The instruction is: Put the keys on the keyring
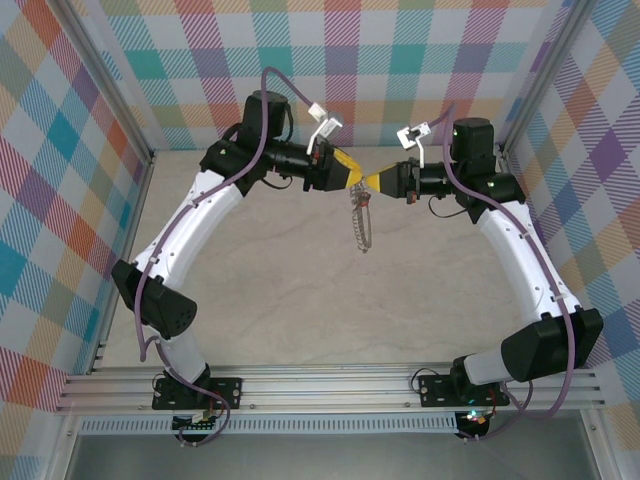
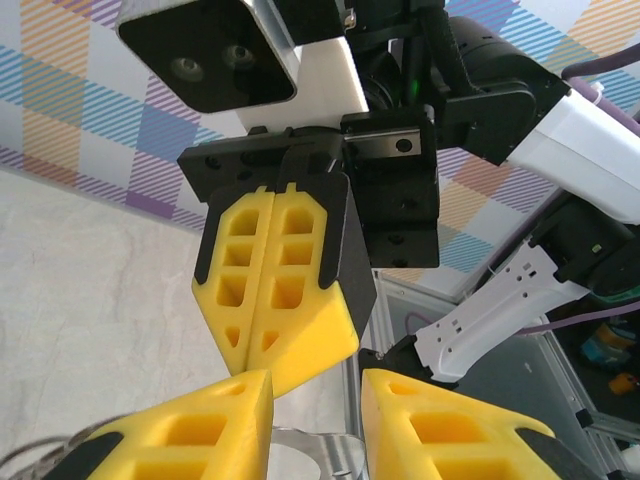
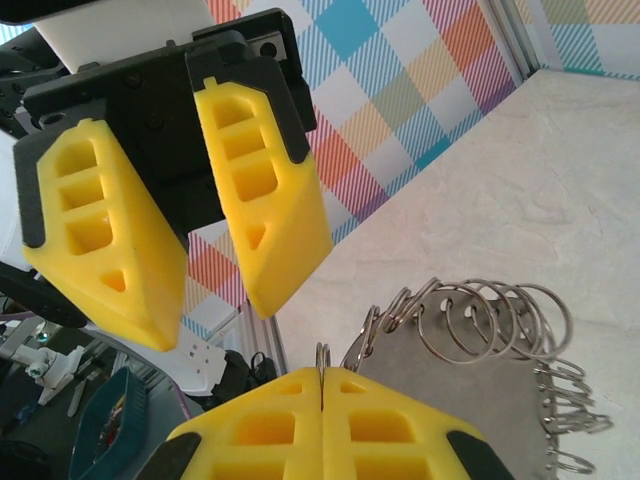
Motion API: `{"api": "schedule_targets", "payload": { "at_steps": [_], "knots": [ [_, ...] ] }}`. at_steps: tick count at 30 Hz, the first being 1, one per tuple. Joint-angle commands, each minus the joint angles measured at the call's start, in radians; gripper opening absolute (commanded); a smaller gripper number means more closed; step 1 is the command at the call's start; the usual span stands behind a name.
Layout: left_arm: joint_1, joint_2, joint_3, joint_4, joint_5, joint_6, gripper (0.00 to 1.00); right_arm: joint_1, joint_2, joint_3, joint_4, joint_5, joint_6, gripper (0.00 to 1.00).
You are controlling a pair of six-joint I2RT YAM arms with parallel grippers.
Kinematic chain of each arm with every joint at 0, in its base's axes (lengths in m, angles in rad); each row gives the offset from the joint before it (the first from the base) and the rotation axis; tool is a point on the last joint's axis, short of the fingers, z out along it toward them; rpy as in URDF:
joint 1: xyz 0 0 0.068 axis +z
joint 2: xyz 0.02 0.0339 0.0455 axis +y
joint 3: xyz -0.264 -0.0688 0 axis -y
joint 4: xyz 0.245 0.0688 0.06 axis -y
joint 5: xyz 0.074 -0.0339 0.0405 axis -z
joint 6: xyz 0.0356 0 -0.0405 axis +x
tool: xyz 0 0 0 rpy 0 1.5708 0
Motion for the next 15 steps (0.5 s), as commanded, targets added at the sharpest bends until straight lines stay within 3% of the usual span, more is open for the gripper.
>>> {"api": "schedule_targets", "payload": {
  "at_steps": [1, 15],
  "knots": [
    [-0.003, -0.032, -0.007, 0.019, 0.009, -0.014, 0.29, -0.001, -0.015, -0.004, 0.057, -0.021, 0.006, 0.0],
    [-0.012, -0.003, -0.023, 0.011, 0.004, -0.005, 0.29, -0.001, -0.022, -0.008, 0.076, -0.031, 0.02, 0.0]
  ]
}}
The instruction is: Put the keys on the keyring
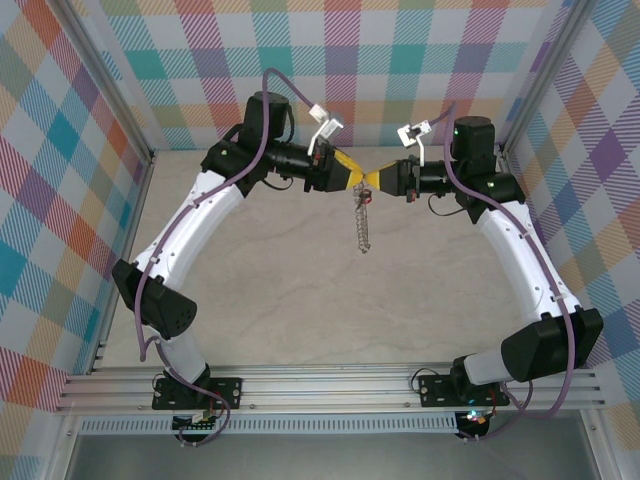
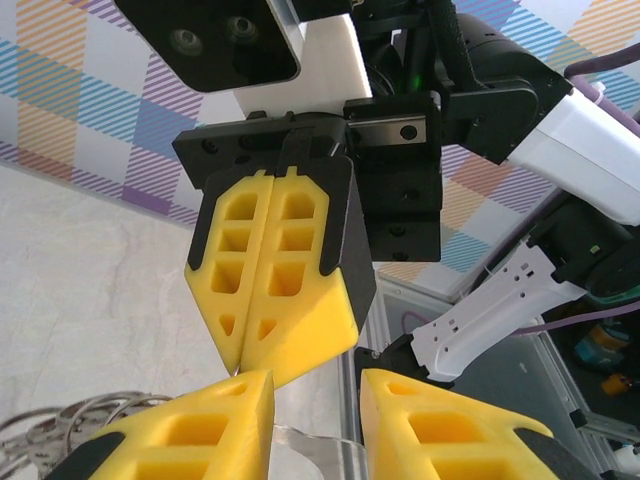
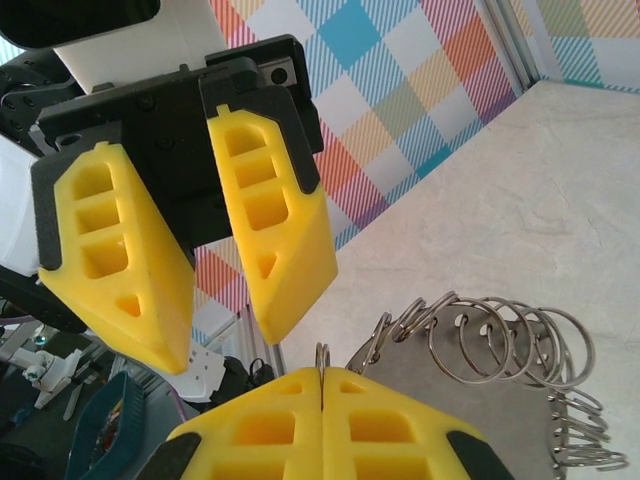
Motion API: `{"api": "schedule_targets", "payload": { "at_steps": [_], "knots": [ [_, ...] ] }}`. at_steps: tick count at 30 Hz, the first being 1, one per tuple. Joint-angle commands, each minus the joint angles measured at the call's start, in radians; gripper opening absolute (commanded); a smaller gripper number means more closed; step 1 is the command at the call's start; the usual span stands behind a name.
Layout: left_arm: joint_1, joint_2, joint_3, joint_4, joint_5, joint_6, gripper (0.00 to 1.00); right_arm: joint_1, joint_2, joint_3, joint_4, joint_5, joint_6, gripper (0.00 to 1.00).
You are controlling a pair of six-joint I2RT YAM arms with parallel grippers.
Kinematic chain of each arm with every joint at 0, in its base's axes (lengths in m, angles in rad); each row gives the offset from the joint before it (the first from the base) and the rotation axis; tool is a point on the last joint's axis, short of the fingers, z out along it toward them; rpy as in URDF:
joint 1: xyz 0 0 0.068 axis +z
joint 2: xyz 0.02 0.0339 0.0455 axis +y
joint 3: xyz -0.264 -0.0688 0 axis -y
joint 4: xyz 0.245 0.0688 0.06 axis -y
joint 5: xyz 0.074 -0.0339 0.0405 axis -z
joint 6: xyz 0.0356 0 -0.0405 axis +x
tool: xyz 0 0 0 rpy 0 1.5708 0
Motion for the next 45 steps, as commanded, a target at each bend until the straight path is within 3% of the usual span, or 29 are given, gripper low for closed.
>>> {"api": "schedule_targets", "payload": {
  "at_steps": [1, 27, 37, 45],
  "knots": [
    [-0.008, -0.002, -0.015, 0.01, 0.002, 0.002, 0.29, -0.001, -0.023, -0.007, 0.041, -0.031, 0.0, 0.0],
    [-0.024, 0.025, -0.033, 0.022, -0.001, 0.001, 0.27, -0.001, -0.032, -0.026, 0.071, -0.026, 0.018, 0.0],
    [0.013, -0.079, -0.138, 0.196, -0.09, -0.079, 0.36, -0.001, -0.039, -0.043, 0.078, -0.017, 0.02, 0.0],
    [0.014, -0.069, -0.14, 0.202, -0.093, -0.087, 0.38, -0.001, -0.041, -0.05, 0.086, -0.023, 0.024, 0.0]
  ]
}}
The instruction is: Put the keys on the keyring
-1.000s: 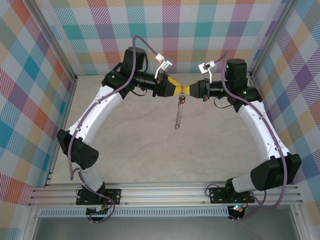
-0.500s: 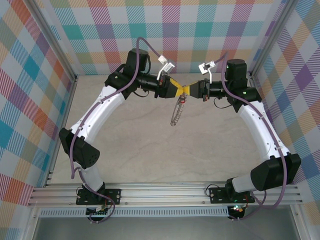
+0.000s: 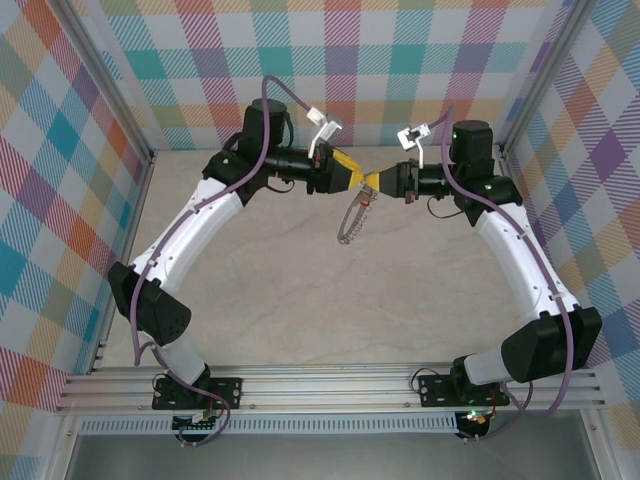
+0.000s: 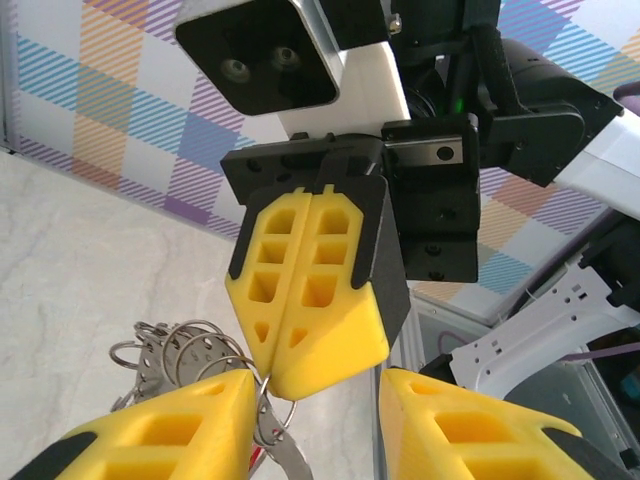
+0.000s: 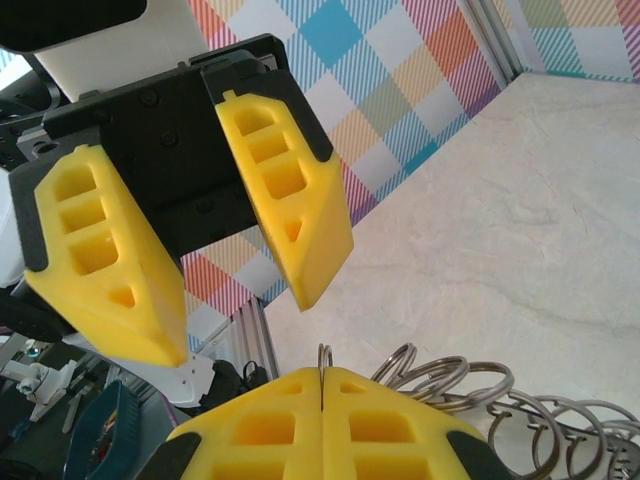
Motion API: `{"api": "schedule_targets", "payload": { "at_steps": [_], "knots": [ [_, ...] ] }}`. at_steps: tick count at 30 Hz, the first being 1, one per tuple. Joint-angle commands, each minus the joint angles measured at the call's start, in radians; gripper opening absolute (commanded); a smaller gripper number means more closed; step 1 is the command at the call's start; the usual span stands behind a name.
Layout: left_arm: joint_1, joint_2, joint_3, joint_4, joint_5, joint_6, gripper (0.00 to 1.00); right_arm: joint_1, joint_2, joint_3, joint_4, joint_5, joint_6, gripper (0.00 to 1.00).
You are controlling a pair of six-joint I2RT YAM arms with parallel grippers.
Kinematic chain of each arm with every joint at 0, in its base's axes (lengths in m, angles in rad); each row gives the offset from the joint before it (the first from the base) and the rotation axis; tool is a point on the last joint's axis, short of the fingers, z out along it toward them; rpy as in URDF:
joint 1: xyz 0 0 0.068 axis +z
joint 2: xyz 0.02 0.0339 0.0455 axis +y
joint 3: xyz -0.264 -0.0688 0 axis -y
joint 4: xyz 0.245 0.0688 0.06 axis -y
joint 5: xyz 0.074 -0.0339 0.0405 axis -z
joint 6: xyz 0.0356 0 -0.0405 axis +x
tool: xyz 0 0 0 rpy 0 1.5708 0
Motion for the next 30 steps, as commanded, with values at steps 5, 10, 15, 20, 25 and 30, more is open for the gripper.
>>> {"api": "schedule_targets", "payload": {
  "at_steps": [5, 10, 15, 20, 25, 30],
  "knots": [
    [0.007, 0.003, -0.007, 0.038, 0.014, -0.027, 0.37, 0.003, -0.043, -0.001, 0.047, -0.045, 0.001, 0.0],
    [-0.002, 0.022, 0.005, 0.014, 0.051, -0.019, 0.37, 0.003, -0.048, -0.001, 0.056, -0.047, 0.006, 0.0],
    [-0.017, 0.042, 0.027, -0.035, 0.088, 0.016, 0.36, 0.003, -0.046, -0.001, 0.067, -0.05, 0.015, 0.0],
    [-0.025, 0.043, 0.028, -0.05, 0.104, 0.032, 0.32, 0.003, -0.045, -0.001, 0.071, -0.049, 0.019, 0.0],
    [-0.029, 0.043, 0.028, -0.037, 0.106, 0.026, 0.27, 0.003, -0.045, -0.004, 0.073, -0.049, 0.018, 0.0],
    [-0.036, 0.043, 0.027, -0.008, 0.106, 0.01, 0.23, 0.003, -0.045, -0.008, 0.073, -0.051, 0.019, 0.0]
  ]
}}
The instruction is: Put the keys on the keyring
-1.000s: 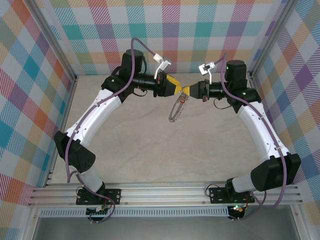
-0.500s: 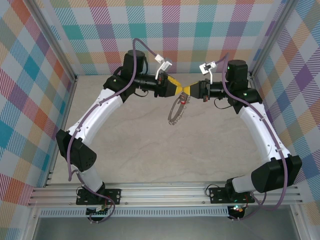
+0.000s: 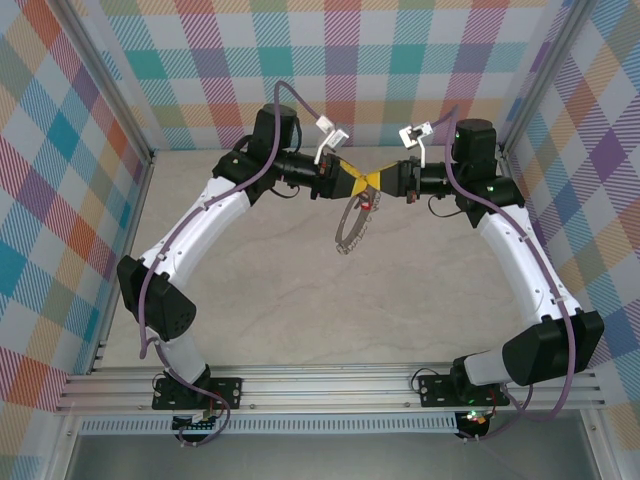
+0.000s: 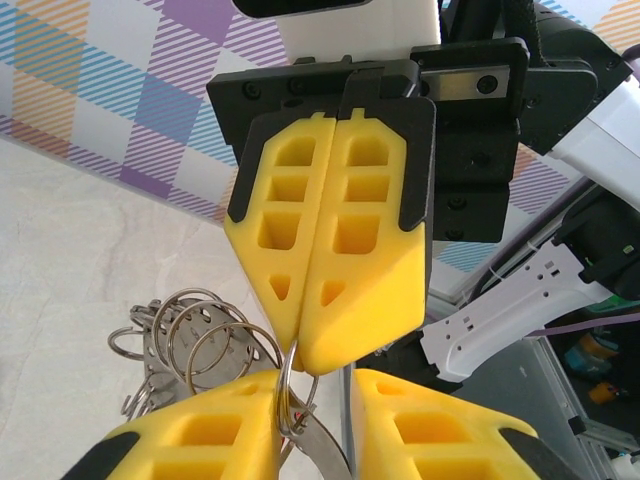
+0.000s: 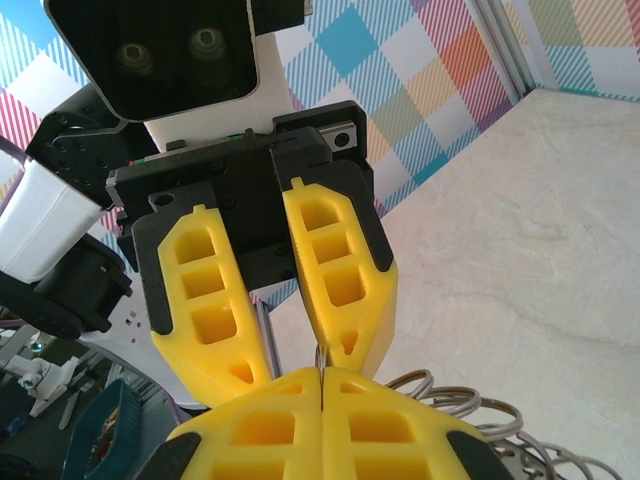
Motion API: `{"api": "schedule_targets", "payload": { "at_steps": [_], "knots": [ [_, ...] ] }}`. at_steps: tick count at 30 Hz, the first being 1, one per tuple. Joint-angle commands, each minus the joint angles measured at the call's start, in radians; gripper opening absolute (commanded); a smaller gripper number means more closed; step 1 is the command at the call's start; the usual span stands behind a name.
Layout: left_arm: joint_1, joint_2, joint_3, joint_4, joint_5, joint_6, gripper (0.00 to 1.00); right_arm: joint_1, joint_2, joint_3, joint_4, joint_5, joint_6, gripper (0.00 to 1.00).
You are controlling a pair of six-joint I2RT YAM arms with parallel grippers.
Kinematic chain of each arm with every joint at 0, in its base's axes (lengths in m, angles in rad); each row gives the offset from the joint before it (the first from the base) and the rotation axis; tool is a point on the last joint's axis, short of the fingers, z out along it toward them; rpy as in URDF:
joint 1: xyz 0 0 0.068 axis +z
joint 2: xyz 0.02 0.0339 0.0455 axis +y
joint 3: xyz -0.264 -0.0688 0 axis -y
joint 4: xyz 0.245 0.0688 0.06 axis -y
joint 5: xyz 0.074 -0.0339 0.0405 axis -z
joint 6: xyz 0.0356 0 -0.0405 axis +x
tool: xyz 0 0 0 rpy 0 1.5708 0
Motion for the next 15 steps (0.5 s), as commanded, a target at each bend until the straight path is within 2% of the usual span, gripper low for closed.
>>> {"api": "schedule_targets", "payload": {
  "at_steps": [1, 10, 15],
  "knots": [
    [-0.014, 0.002, 0.028, 0.034, 0.033, -0.005, 0.22, 0.004, -0.03, -0.007, 0.04, -0.036, 0.005, 0.0],
    [-0.015, -0.015, 0.008, 0.081, -0.006, -0.028, 0.23, 0.003, -0.034, -0.012, 0.018, -0.029, -0.014, 0.0],
    [-0.015, -0.021, -0.003, 0.109, -0.013, -0.041, 0.1, 0.003, -0.035, -0.013, 0.021, -0.031, -0.013, 0.0]
  ]
}}
